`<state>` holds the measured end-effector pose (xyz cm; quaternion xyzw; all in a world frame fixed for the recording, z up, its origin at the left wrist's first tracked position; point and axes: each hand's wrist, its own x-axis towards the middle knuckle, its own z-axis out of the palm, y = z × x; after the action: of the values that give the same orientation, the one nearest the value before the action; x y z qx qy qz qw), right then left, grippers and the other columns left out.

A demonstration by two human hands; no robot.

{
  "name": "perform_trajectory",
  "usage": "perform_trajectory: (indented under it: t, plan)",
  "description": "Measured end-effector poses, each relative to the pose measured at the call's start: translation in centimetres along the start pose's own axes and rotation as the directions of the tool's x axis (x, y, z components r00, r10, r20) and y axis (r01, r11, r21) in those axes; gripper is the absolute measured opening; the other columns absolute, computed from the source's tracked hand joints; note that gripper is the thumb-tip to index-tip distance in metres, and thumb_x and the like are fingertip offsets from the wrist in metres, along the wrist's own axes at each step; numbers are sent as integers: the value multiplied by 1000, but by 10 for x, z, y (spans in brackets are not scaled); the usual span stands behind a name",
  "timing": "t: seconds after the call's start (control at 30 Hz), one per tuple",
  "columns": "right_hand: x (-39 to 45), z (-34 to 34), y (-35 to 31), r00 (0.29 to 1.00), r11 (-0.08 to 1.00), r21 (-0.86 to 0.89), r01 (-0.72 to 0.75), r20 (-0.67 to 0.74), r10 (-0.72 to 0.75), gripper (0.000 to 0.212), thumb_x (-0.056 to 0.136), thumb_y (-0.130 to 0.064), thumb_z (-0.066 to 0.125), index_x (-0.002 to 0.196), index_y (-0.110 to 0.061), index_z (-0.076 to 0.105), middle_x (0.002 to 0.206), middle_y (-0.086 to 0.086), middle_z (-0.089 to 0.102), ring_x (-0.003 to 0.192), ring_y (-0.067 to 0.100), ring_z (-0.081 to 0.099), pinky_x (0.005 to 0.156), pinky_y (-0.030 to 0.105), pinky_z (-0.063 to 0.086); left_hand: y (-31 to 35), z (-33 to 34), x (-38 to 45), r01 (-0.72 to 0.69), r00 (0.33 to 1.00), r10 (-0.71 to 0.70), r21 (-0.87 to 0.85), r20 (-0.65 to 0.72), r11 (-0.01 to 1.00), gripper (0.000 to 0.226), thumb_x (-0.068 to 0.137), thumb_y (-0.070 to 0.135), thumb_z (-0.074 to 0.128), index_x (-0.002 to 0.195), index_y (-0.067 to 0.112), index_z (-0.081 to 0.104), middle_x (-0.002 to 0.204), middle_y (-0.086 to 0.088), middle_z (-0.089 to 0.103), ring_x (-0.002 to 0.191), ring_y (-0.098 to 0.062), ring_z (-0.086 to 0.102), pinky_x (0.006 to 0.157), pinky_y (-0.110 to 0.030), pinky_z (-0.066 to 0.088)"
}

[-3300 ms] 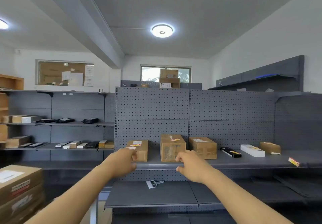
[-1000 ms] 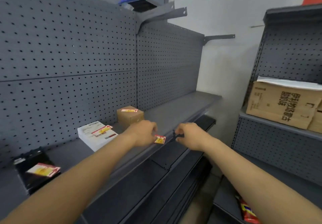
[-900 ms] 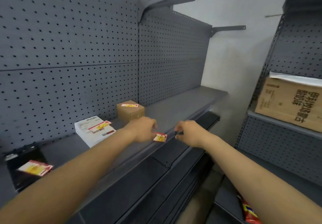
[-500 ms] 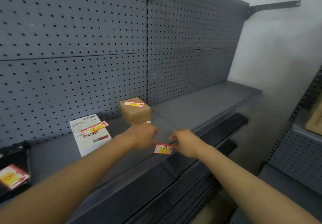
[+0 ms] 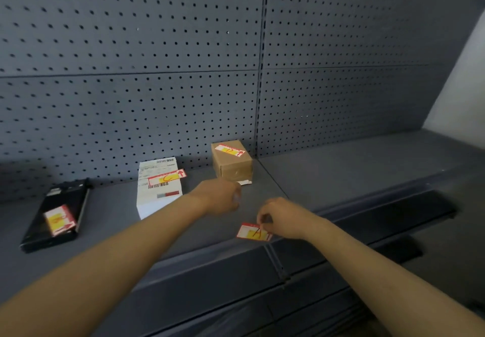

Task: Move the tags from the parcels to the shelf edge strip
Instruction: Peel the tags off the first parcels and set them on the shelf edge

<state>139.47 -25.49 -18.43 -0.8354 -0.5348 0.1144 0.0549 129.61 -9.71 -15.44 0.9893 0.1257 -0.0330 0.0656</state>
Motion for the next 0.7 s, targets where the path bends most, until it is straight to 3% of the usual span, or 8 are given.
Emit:
perform_trajectory:
  t: [0.17,0.33,0.5,0.7]
  plan:
    - [14,-13,-4,992,997,-23,79,105,-76,17,90,-20,60,103,-19,69,109,-1,64,97,15,60,87,33,52,-19,-7,-18,64,995,-67,-39,-68,997,21,90,26,45,102,18,61,105,-6,65,92,-24,61,80,-43,53]
    - [36,-31,-36,984,979,110,169,43,-174,8,92,-20,60,96,-18,66,90,-6,60,86,12,58,72,22,45,-44,-20,-43,177,973,-187,-82,-134,981,23,90,25,45,102,16,63,105,-6,67,95,-28,61,84,-42,52]
    - [67,-34,-88,951,935,178,306,-13,-309,5,92,-19,60,93,-17,64,91,0,67,85,18,64,78,36,53,-76,-34,-80,287,930,-302,-102,-209,953,26,91,27,45,108,20,63,111,-1,66,101,-25,60,80,-33,49]
    - [97,-19,-185,885,867,200,456,7,-466,8,92,-16,59,96,-15,66,95,4,68,89,21,65,80,36,52,-131,-40,-161,447,845,-468,-140,-258,884,23,89,23,43,100,22,63,105,-2,68,88,-26,64,75,-37,54]
